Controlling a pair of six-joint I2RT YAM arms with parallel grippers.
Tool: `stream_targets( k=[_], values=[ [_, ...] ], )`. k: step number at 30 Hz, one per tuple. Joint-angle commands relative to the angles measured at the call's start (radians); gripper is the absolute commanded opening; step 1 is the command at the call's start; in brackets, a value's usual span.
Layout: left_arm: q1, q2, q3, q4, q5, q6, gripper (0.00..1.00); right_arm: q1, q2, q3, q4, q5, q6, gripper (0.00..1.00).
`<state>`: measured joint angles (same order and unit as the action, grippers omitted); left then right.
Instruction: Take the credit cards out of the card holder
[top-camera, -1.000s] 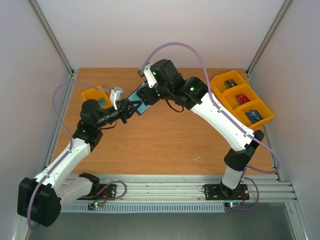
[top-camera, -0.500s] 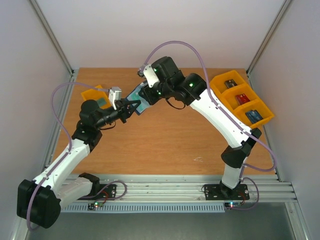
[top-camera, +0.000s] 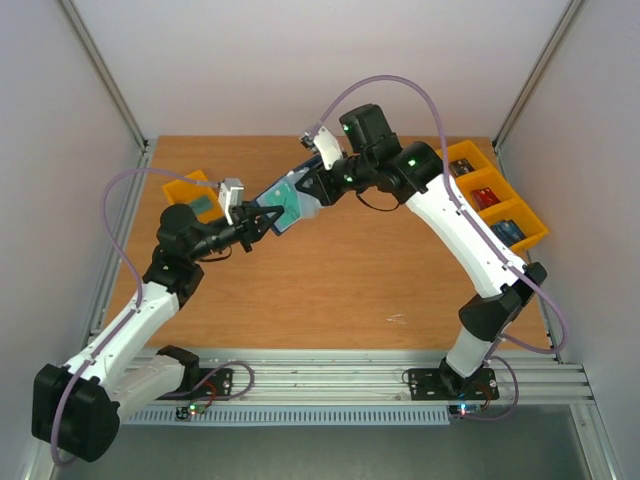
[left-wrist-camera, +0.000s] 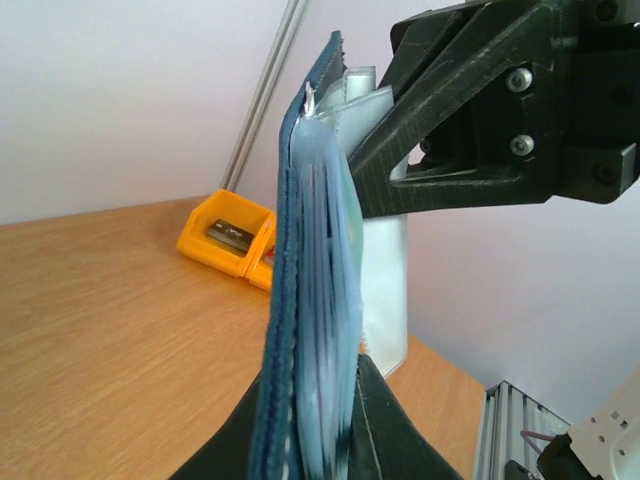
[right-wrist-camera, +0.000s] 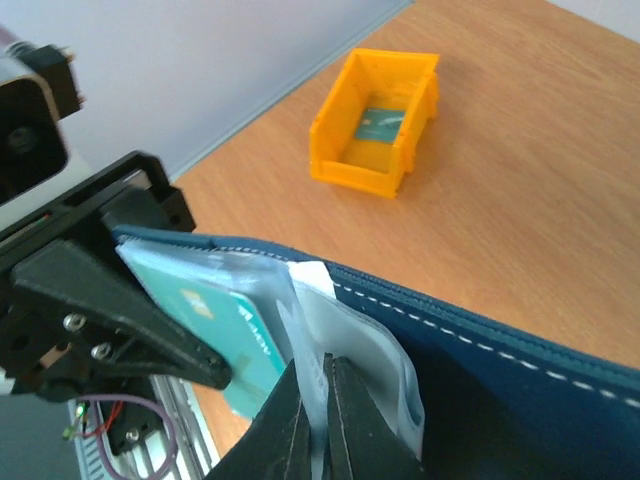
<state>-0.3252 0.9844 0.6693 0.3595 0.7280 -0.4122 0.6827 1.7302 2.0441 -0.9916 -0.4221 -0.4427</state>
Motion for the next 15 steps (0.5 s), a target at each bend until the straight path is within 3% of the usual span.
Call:
stream_targets(
  k=[1,2,4,6,8,11,15],
  values=[
    [0.001,-0.029,0.001,0.094,0.024,0.005,0.0,-0.028,-0.078,-0.017,-0.021,-0.088,-0.121,0.04],
    [0.001,-0.029,0.006,0.076,0.024,0.014,0.0,-0.035,-0.08,-0.017,-0.028,-0.032,-0.122,0.07],
    [0.0,-0.032,0.017,0.007,-0.007,0.044,0.0,-0.04,-0.069,-0.011,-0.043,0.158,-0.11,0.22],
    [0.0,-0.031,0.051,-0.143,-0.097,0.091,0.0,-0.04,-0.008,0.029,-0.122,0.429,-0.1,0.23],
    [0.0,-0.019,0.088,-0.318,-0.286,0.193,0.0,-0.041,0.051,0.094,-0.208,0.598,-0.087,0.22],
    [-0.002,-0.001,0.126,-0.512,-0.553,0.387,0.0,-0.032,0.053,0.091,-0.218,0.604,-0.088,0.24],
    [-0.013,0.017,0.127,-0.539,-0.801,0.73,0.0,0.05,-0.018,-0.024,-0.062,0.413,-0.117,0.28]
  ],
)
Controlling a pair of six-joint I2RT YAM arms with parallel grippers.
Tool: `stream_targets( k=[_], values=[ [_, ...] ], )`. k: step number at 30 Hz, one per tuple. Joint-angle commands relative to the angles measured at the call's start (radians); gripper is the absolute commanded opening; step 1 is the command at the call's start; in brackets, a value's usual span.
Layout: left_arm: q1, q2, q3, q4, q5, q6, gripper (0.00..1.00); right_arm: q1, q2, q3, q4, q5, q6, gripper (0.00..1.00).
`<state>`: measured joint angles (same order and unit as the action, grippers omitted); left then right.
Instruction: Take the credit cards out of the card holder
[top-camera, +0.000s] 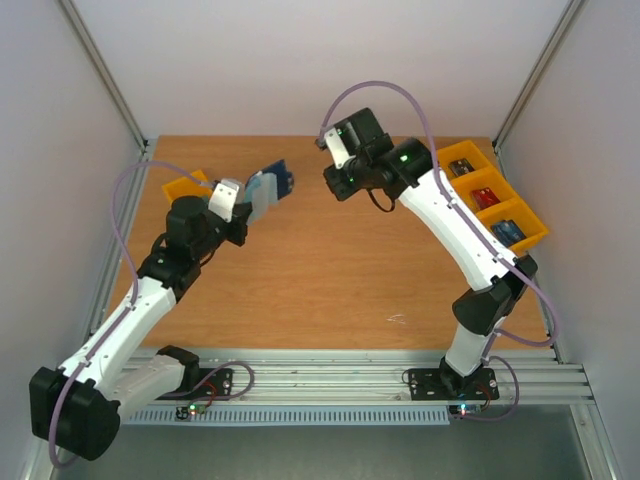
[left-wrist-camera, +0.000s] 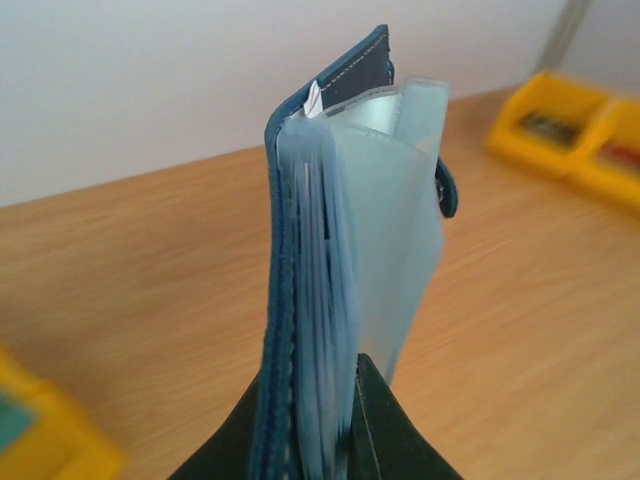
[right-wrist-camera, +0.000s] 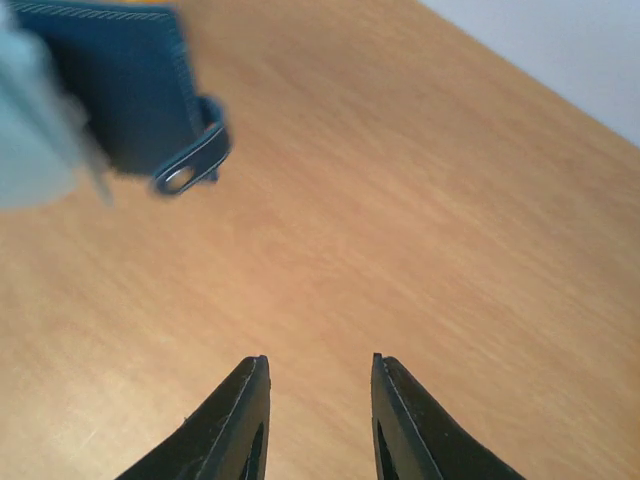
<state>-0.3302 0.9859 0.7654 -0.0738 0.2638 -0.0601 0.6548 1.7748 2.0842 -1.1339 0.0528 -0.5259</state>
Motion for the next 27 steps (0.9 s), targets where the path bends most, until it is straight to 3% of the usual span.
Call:
stream_targets(
  k=[1,5,9,16,22,27],
  values=[
    [-0.011,0.02,0.026,-0.093,-0.359,0.432,0.0,0.121,-0.076,-0.093,0.13,-0.122,-0.06,0.3],
    [-0.032,0.026,0.016,-0.019,-0.408,0.629,0.0,0.175,-0.096,-0.21,0.388,-0.501,0.01,0.32],
    [-0.04,0.03,0.026,0.042,-0.423,0.712,0.0,0.16,-0.087,-0.275,0.647,-0.634,0.184,0.32],
    [-0.04,-0.008,0.068,-0.006,-0.215,0.386,0.0,0.128,-0.028,-0.3,0.816,-0.703,0.394,0.27],
    [-0.04,-0.011,0.096,-0.019,-0.128,0.156,0.0,0.107,-0.04,-0.376,0.928,-0.703,0.487,0.24],
    [-0.04,0.003,0.122,0.041,-0.129,-0.023,0.0,0.106,-0.018,-0.378,0.863,-0.616,0.501,0.18]
  ],
)
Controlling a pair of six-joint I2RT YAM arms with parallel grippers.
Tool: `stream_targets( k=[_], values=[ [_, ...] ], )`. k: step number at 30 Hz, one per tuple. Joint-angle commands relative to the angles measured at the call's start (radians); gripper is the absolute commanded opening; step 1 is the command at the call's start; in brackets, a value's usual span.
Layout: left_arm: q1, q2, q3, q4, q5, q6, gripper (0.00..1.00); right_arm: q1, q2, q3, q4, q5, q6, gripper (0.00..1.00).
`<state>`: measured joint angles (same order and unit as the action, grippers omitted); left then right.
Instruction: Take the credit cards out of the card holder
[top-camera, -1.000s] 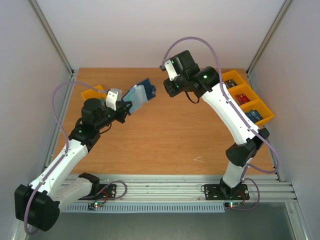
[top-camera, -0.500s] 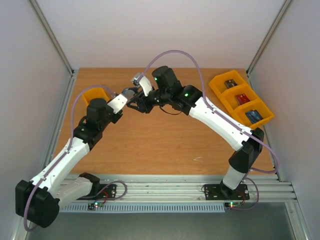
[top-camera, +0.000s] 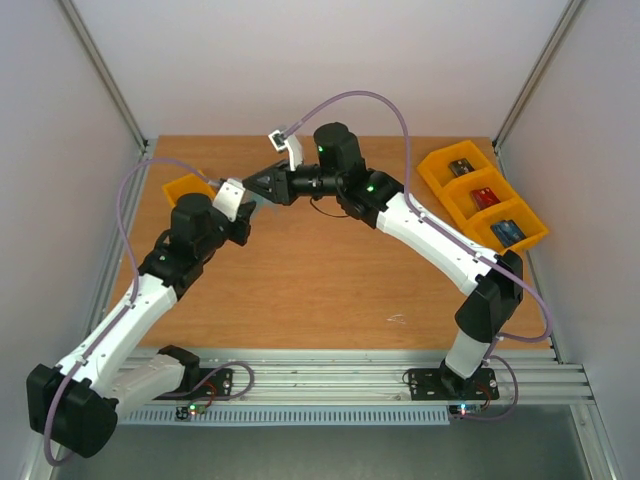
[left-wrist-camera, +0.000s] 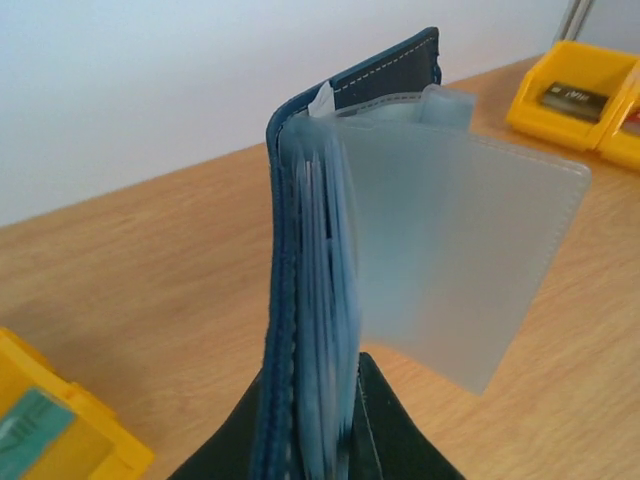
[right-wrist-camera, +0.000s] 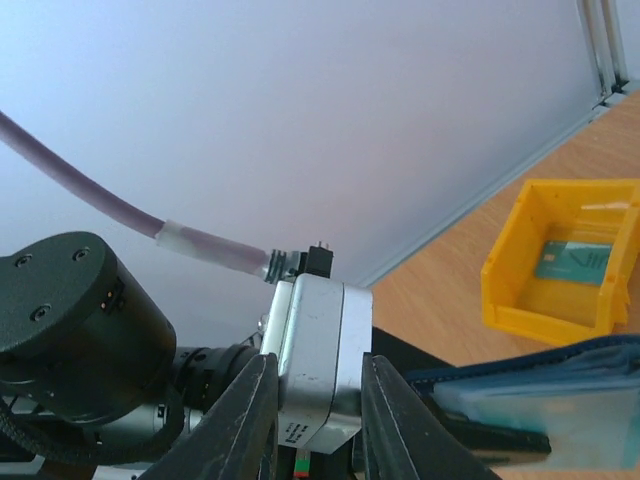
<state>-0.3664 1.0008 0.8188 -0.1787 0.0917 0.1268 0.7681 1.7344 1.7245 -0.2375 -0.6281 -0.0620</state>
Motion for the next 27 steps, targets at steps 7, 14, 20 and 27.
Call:
stream_targets(
  k=[7,14,20,27],
  values=[
    [0.035,-0.02,0.067,0.222,0.182,-0.432,0.0,-0.077,-0.057,-0.124,-0.03,0.145,0.054,0.15],
    [0.046,-0.026,0.054,0.244,0.271,-0.469,0.0,-0.093,-0.076,-0.084,-0.172,0.145,-0.052,0.15],
    [0.061,-0.024,0.028,0.346,0.437,-0.523,0.0,-0.095,-0.082,-0.003,-0.304,0.152,-0.216,0.19],
    [0.094,-0.035,-0.018,0.614,0.768,-0.57,0.0,-0.154,-0.084,0.161,-0.526,-0.078,-0.384,0.21]
  ],
)
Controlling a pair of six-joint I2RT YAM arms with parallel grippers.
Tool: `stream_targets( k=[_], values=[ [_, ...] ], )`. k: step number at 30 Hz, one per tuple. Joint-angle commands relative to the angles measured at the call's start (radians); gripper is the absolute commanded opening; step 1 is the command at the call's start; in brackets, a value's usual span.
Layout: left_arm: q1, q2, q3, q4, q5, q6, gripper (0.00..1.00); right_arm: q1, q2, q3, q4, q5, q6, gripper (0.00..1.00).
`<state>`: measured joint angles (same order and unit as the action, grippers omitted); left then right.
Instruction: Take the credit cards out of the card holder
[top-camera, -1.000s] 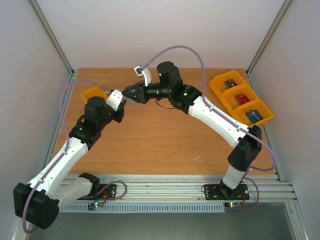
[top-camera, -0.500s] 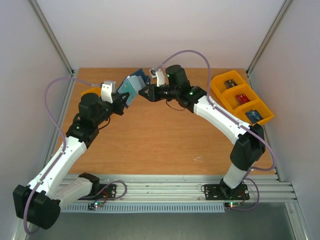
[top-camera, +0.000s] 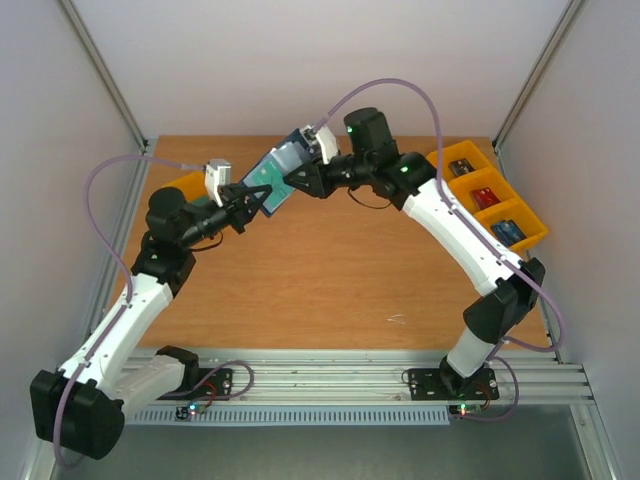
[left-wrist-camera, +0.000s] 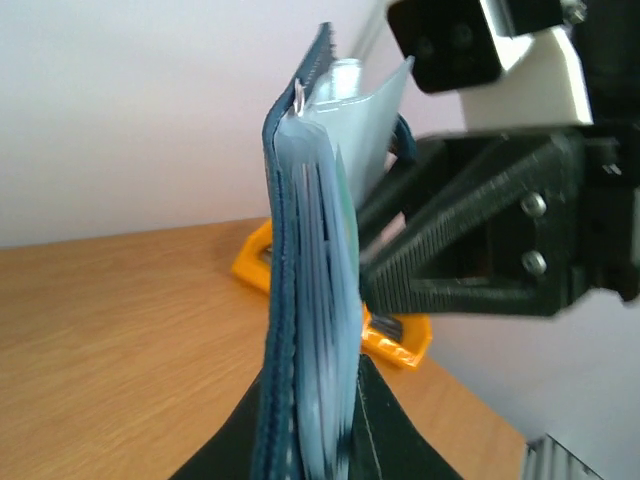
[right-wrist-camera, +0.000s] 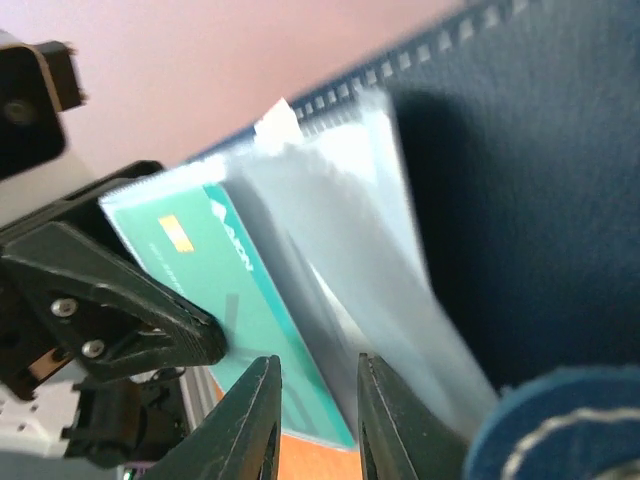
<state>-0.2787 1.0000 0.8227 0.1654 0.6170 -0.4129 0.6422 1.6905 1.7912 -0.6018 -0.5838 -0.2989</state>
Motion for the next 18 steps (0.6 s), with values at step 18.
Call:
stream_targets(
  k=[18],
  values=[
    [0.006,-0.03,-0.034,0.386,0.353,-0.012,0.0,0.031,0.018,0.224,-0.329,-0.34,-0.258,0.11]
  ],
)
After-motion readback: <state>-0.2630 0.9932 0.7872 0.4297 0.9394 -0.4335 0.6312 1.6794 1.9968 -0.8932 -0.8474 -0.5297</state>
